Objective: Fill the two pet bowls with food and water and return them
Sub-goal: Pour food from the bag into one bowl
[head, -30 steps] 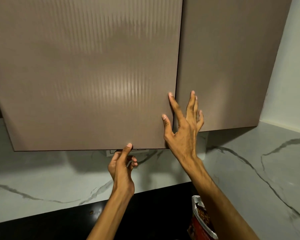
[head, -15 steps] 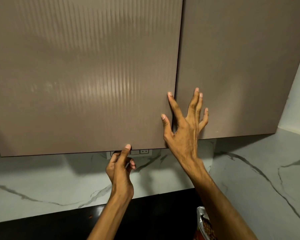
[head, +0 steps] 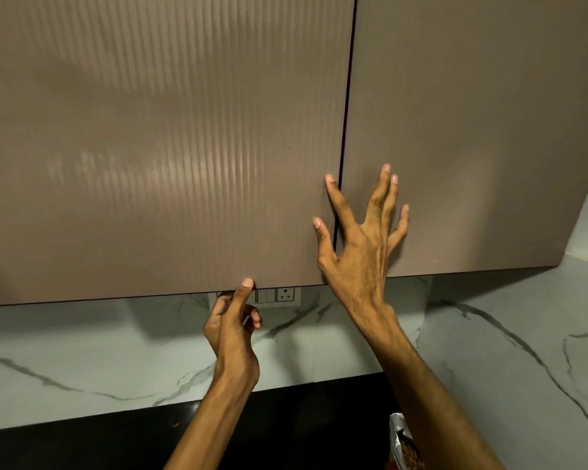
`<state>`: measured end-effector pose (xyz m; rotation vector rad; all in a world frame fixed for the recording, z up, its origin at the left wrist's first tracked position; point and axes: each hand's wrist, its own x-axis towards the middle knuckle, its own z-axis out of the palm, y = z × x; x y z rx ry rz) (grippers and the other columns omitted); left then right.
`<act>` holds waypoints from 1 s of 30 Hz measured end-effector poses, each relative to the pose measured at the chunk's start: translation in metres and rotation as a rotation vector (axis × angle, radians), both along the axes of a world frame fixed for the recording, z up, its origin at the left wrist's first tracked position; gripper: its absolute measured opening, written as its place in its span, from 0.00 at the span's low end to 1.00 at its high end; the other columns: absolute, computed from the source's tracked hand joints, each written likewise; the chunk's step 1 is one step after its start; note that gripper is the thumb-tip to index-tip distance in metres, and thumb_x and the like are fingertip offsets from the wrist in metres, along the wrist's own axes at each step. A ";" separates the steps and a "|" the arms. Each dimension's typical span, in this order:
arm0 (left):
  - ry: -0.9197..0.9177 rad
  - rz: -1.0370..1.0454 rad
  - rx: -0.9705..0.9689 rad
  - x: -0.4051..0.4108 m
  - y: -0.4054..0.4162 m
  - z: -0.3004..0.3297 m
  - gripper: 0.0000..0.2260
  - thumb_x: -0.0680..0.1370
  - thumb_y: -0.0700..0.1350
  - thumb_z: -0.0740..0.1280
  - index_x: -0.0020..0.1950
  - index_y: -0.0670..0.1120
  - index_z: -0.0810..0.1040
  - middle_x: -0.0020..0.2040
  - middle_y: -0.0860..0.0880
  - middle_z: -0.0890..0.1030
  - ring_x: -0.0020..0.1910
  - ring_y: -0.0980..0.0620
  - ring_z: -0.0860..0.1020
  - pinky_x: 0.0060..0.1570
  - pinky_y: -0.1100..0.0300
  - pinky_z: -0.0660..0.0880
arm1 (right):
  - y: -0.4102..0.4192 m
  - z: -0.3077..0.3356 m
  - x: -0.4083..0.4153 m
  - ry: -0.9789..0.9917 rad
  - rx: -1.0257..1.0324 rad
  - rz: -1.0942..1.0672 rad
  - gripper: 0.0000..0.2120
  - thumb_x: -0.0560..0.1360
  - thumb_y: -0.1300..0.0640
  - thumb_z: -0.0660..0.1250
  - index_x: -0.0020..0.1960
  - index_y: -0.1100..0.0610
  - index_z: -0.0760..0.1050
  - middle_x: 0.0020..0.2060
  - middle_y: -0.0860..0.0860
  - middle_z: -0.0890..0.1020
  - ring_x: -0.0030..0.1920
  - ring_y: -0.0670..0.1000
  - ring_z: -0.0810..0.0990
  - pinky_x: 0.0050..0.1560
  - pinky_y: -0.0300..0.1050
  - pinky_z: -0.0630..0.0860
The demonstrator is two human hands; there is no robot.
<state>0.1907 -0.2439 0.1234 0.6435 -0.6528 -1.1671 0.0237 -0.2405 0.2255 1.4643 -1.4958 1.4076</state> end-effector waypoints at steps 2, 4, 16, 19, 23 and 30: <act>-0.001 0.005 -0.002 0.000 -0.002 -0.001 0.07 0.72 0.48 0.79 0.43 0.48 0.83 0.39 0.50 0.82 0.29 0.53 0.72 0.31 0.61 0.72 | -0.002 0.000 0.000 0.001 0.002 -0.003 0.30 0.81 0.40 0.64 0.81 0.41 0.63 0.83 0.66 0.48 0.84 0.64 0.44 0.79 0.73 0.44; 0.004 0.002 -0.008 -0.001 -0.004 -0.001 0.08 0.70 0.49 0.79 0.43 0.48 0.83 0.41 0.49 0.83 0.29 0.54 0.72 0.31 0.61 0.72 | -0.004 0.000 -0.001 0.009 0.000 -0.010 0.30 0.82 0.40 0.64 0.81 0.41 0.63 0.83 0.66 0.48 0.84 0.64 0.45 0.79 0.73 0.45; 0.034 0.018 -0.042 -0.003 -0.007 -0.001 0.12 0.63 0.55 0.82 0.38 0.52 0.85 0.43 0.50 0.84 0.28 0.54 0.71 0.29 0.64 0.72 | -0.009 0.000 -0.006 0.039 -0.018 0.009 0.30 0.82 0.41 0.66 0.81 0.42 0.64 0.83 0.66 0.50 0.84 0.65 0.46 0.80 0.70 0.43; 0.035 0.019 -0.043 -0.004 -0.005 0.000 0.11 0.64 0.55 0.82 0.37 0.52 0.84 0.41 0.50 0.82 0.28 0.55 0.71 0.29 0.64 0.72 | -0.010 0.000 -0.006 0.037 -0.014 0.023 0.30 0.81 0.41 0.66 0.81 0.43 0.65 0.83 0.67 0.50 0.84 0.65 0.47 0.80 0.70 0.44; 0.046 0.009 -0.042 -0.006 -0.003 0.002 0.06 0.68 0.51 0.79 0.38 0.52 0.84 0.39 0.51 0.82 0.28 0.55 0.73 0.30 0.64 0.72 | -0.009 -0.001 -0.008 0.035 -0.021 0.045 0.29 0.81 0.40 0.65 0.81 0.43 0.66 0.83 0.66 0.51 0.84 0.65 0.47 0.79 0.71 0.44; 0.010 -0.011 0.020 -0.019 0.008 -0.012 0.13 0.73 0.48 0.76 0.54 0.43 0.84 0.50 0.46 0.87 0.31 0.55 0.74 0.31 0.63 0.74 | -0.004 -0.023 -0.016 0.019 -0.042 0.107 0.28 0.81 0.44 0.68 0.79 0.44 0.68 0.83 0.64 0.53 0.84 0.63 0.48 0.80 0.68 0.45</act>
